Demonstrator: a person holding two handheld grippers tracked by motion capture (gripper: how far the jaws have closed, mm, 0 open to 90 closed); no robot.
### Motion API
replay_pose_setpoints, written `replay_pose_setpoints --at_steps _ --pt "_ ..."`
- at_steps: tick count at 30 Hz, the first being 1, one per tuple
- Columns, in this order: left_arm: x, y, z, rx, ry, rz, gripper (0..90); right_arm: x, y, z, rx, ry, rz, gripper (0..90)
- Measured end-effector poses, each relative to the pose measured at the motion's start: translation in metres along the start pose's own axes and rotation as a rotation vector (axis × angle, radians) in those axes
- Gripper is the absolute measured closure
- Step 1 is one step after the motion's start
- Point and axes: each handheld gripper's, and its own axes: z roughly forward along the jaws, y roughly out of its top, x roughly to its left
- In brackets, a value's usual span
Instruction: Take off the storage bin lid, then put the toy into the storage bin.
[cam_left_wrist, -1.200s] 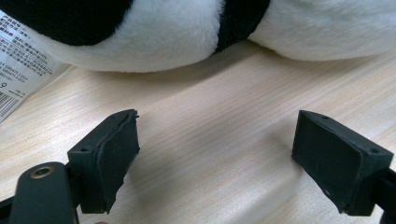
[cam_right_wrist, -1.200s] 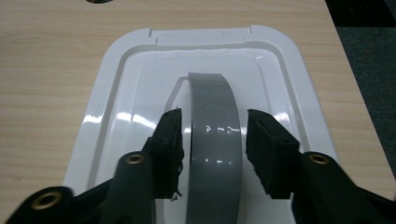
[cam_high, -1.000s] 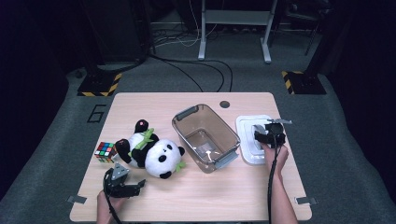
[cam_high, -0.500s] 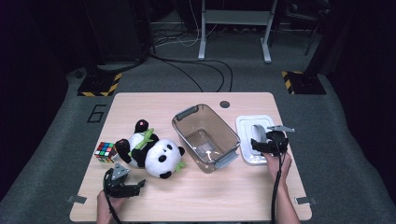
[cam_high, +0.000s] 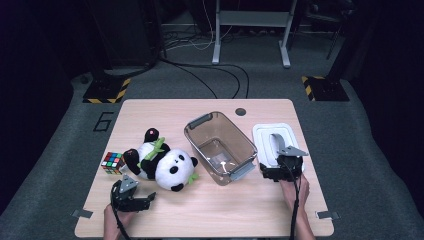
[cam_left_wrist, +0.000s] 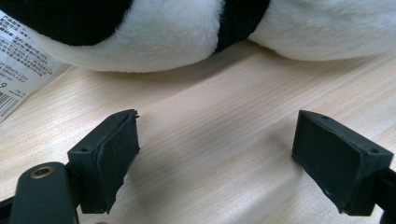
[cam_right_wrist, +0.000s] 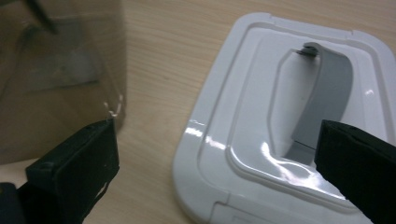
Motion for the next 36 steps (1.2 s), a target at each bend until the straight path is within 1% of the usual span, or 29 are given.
replay_pose_setpoints --at_steps 1,3,4,7,8,10,12,15,16,18,19,20,21,22,23,24,25,27,28,30,32,35,36 --pt "0.0 0.0 0.0 0.0 0.001 0.001 14.4 0.003 -0.001 -0.001 -0.009 0.01 -0.012 0.0" --pt "0.0 0.0 0.0 0.001 0.001 0.001 14.4 0.009 -0.005 -0.004 -0.023 0.031 -0.019 0.0" --pt "0.0 0.0 0.0 0.0 0.0 -0.001 14.4 0.011 -0.007 -0.004 -0.023 0.048 -0.018 0.0" --pt "0.0 0.0 0.0 0.0 -0.001 -0.001 14.4 0.018 -0.015 -0.004 -0.005 0.099 -0.036 0.0" --pt "0.0 0.0 0.0 0.0 0.0 -0.001 14.4 0.021 -0.017 -0.004 0.004 0.103 -0.053 0.0" --pt "0.0 0.0 0.0 -0.001 0.0 -0.001 14.4 0.026 -0.023 -0.005 0.005 0.104 -0.087 0.0" --pt "0.0 0.0 0.0 0.0 0.0 0.0 14.4 0.03 -0.027 -0.006 0.008 0.114 -0.111 0.0" --pt "0.0 0.0 0.0 0.0 0.0 -0.002 14.4 0.036 -0.032 -0.009 -0.002 0.134 -0.136 0.0" --pt "0.0 0.0 0.0 0.0 0.001 -0.003 14.5 0.037 -0.034 -0.009 -0.009 0.157 -0.144 0.0" --pt "0.0 0.0 0.0 0.001 0.001 0.001 14.4 0.04 -0.037 -0.009 -0.001 0.182 -0.167 0.0" --pt "0.0 0.0 0.0 0.001 0.001 0.002 14.5 0.041 -0.038 -0.009 0.002 0.202 -0.17 0.0" --pt "0.0 0.0 0.0 0.0 0.0 0.0 14.4 0.042 -0.04 -0.009 0.008 0.227 -0.172 0.0" --pt "0.0 0.0 0.0 0.0 0.001 -0.002 14.4 0.043 -0.041 -0.009 0.023 0.242 -0.17 0.0" --pt "0.0 0.0 0.0 0.001 0.0 0.001 14.4 0.044 -0.043 -0.009 0.033 0.269 -0.177 0.0" --pt "0.0 0.0 0.0 0.002 0.0 0.002 14.4 0.046 -0.045 -0.009 0.04 0.279 -0.191 0.0" --pt "0.0 0.0 0.0 0.0 0.0 0.0 14.4 0.047 -0.047 -0.008 0.042 0.283 -0.199 0.0" --pt "0.0 0.0 0.0 0.0 0.0 -0.001 14.4 0.049 -0.048 -0.009 0.047 0.287 -0.217 0.0" --pt "0.0 0.0 0.0 0.0 0.0 0.0 14.4 0.052 -0.051 -0.008 0.055 0.281 -0.243 0.0" --pt "0.0 0.0 0.0 0.0 0.001 0.001 14.5 0.053 -0.052 -0.007 0.059 0.285 -0.264 0.0" --pt "0.0 0.0 0.0 0.0 0.0 0.0 14.4 0.055 -0.054 -0.006 0.082 0.28 -0.279 0.0" --pt "0.0 0.0 0.0 0.0 0.003 -0.001 14.5 0.056 -0.056 -0.004 0.086 0.279 -0.292 0.0" --pt "0.0 0.0 0.0 -0.008 0.009 0.0 14.5 0.057 -0.059 -0.002 0.103 0.295 -0.295 0.0" --pt "0.0 0.0 0.0 -0.003 0.004 0.003 14.5 0.057 -0.061 0.0 0.113 0.298 -0.297 0.0"
